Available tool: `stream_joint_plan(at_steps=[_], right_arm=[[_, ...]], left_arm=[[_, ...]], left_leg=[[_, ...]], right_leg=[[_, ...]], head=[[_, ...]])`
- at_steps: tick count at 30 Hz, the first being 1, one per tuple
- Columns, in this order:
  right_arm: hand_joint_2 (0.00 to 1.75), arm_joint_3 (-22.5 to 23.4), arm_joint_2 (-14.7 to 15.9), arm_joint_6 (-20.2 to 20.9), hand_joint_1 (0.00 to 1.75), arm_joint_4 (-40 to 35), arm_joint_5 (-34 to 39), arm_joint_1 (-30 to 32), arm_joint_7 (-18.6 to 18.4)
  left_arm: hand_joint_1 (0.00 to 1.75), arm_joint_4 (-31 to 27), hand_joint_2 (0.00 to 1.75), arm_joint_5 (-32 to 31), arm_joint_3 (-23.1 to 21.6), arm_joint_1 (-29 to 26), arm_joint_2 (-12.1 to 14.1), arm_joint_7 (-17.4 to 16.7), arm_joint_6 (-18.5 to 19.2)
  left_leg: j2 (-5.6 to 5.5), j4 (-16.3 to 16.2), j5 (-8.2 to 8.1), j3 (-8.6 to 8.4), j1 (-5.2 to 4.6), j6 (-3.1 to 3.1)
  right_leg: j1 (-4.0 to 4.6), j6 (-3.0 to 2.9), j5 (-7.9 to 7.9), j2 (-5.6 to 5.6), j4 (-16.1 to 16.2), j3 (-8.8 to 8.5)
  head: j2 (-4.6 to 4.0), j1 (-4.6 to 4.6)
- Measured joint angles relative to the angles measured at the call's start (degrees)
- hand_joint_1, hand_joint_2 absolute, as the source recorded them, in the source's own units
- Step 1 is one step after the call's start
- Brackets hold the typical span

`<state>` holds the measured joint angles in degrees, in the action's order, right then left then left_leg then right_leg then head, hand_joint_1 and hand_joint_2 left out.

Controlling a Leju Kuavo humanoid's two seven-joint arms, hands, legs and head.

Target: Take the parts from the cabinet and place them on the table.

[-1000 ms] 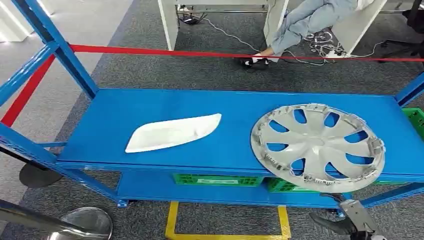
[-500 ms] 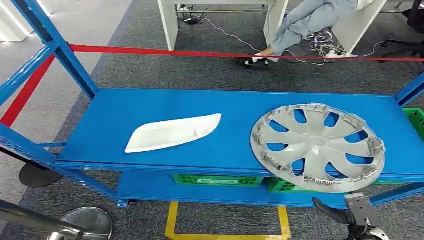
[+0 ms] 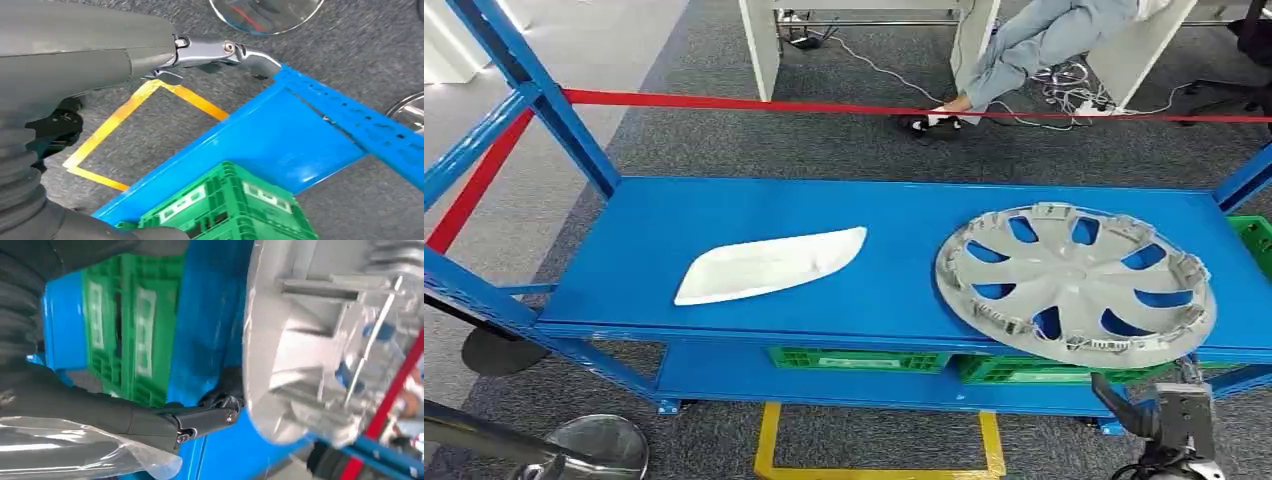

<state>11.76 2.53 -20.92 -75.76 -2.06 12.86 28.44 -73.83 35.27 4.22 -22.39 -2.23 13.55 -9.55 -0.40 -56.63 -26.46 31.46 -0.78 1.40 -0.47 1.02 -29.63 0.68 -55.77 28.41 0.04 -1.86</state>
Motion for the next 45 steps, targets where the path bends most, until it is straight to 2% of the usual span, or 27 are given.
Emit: stream_joint_plan(at_steps=[5, 6, 10, 16, 24, 26, 29, 31, 34, 36, 38, 41, 45], right_arm=[[1.75, 3.4, -2.2, -3.4, 0.0, -1.4, -1.4, 0.4, -1.7], [1.75, 4.0, -2.6, -4.0, 0.0, -1.4, -1.7, 0.5, -2.1], [1.75, 7.3, -4.4, -6.2, 0.0, -1.6, -3.6, 0.9, -4.3], [1.75, 13.1, -7.5, -7.7, 0.0, -1.6, -7.6, 1.4, -8.8], [1.75, 21.4, -12.4, -8.5, 0.0, -1.4, -13.9, 1.9, -14.8], [1.75, 23.4, -13.5, -7.8, 0.0, -1.4, -14.6, 1.9, -15.2], [1.75, 27.0, -15.2, -7.1, 0.0, -1.5, -14.7, 1.1, -13.6], [1.75, 27.9, -15.6, -7.2, 0.0, -2.1, -14.1, 0.7, -12.1], [1.75, 29.3, -16.2, -8.0, 0.0, -4.3, -12.8, -1.2, -8.2], [1.75, 29.1, -16.3, -8.7, 0.0, -5.8, -12.2, -1.6, -5.9], [1.75, 28.7, -16.3, -9.0, 0.0, -6.3, -11.9, -1.6, -5.7], [1.75, 26.2, -16.3, -10.6, 0.0, -9.8, -11.3, -0.9, -4.3], [1.75, 22.7, -16.2, -13.9, 0.0, -14.8, -9.7, -0.2, -0.6]], left_arm=[[0.0, -0.9, 1.75, -5.4, 6.6, -0.4, -3.3, -2.7, 2.7], [0.0, -1.0, 0.0, -6.5, 7.8, -0.4, -4.0, -3.2, 3.2], [0.0, -1.9, 0.0, -10.4, 12.9, -0.8, -6.7, -5.5, 4.8], [0.0, -3.9, 0.0, -14.9, 17.7, -2.3, -10.4, -8.5, 4.9], [0.0, -6.3, 0.0, -20.1, 23.9, -3.7, -14.9, -12.3, 4.7], [0.0, -6.4, 0.0, -20.8, 24.7, -3.8, -15.5, -12.9, 4.9], [0.0, -6.4, 0.0, -22.0, 26.7, -3.7, -16.2, -13.2, 7.1], [0.0, -6.4, 0.0, -22.7, 27.8, -3.6, -16.4, -13.2, 8.6], [0.0, -6.4, 0.0, -24.1, 30.3, -2.9, -16.9, -13.2, 11.8], [0.0, -6.4, 0.0, -24.7, 31.0, -2.8, -17.1, -13.0, 12.9], [0.0, -6.4, 0.0, -24.6, 31.0, -2.8, -17.0, -13.0, 13.0], [0.0, -6.4, 0.0, -25.0, 31.5, -2.8, -17.2, -13.0, 13.4], [0.0, -6.4, 0.0, -25.7, 32.1, -2.9, -17.5, -12.9, 14.4]], left_leg=[[0.0, 0.0, -0.04, 0.0, 0.0, 0.02], [0.0, 0.0, -0.04, 0.01, 0.0, 0.02], [0.0, 0.0, -0.04, 0.01, 0.0, 0.02], [0.0, 0.0, -0.05, 0.01, 0.0, 0.02], [0.0, 0.0, -0.05, 0.0, 0.0, 0.02], [-0.01, 0.0, -0.05, 0.0, 0.0, 0.02], [0.0, 0.0, -0.05, -0.01, 0.0, 0.02], [0.0, 0.0, -0.05, 0.0, 0.0, 0.02], [0.01, 0.0, -0.04, -0.04, 0.0, 0.02], [0.01, 0.0, -0.04, -0.08, 0.0, 0.02], [-0.03, 0.0, -0.03, -0.05, 0.0, 0.03], [0.01, 0.0, -0.03, -0.02, -0.04, 0.03], [0.03, 0.0, -0.04, -0.12, -0.03, 0.05]], right_leg=[[0.0, -0.01, -0.03, 0.01, 0.0, 0.54], [0.0, -0.01, -0.03, 0.01, 0.0, 0.53], [0.0, -0.01, -0.03, 0.01, 0.0, 0.56], [-0.01, 0.0, -0.05, 0.0, 0.0, 0.57], [-0.01, 0.0, -0.05, 0.02, 0.0, 0.57], [-0.01, 0.0, -0.05, 0.03, 0.0, 0.56], [0.0, 0.0, -0.05, 0.01, 0.0, 0.54], [0.0, 0.0, -0.05, 0.02, 0.0, 0.52], [0.0, 0.0, -0.04, -0.01, 0.0, 0.5], [-0.01, 0.0, -0.04, 0.02, 0.0, 0.51], [0.0, 0.01, -0.04, 0.13, 0.0, 0.44], [-0.03, 0.02, 0.0, -0.05, 0.0, -0.12], [-0.03, 0.04, -0.04, 0.01, 0.0, 0.43]], head=[[0.0, 0.0], [0.0, 0.02], [0.0, 0.0], [0.0, 0.0], [0.0, 0.02], [0.0, 0.0], [0.0, 0.02], [0.0, 0.0], [0.0, 0.02], [0.0, 0.04], [0.0, -0.04], [0.0, 0.04], [0.0, 0.0]])
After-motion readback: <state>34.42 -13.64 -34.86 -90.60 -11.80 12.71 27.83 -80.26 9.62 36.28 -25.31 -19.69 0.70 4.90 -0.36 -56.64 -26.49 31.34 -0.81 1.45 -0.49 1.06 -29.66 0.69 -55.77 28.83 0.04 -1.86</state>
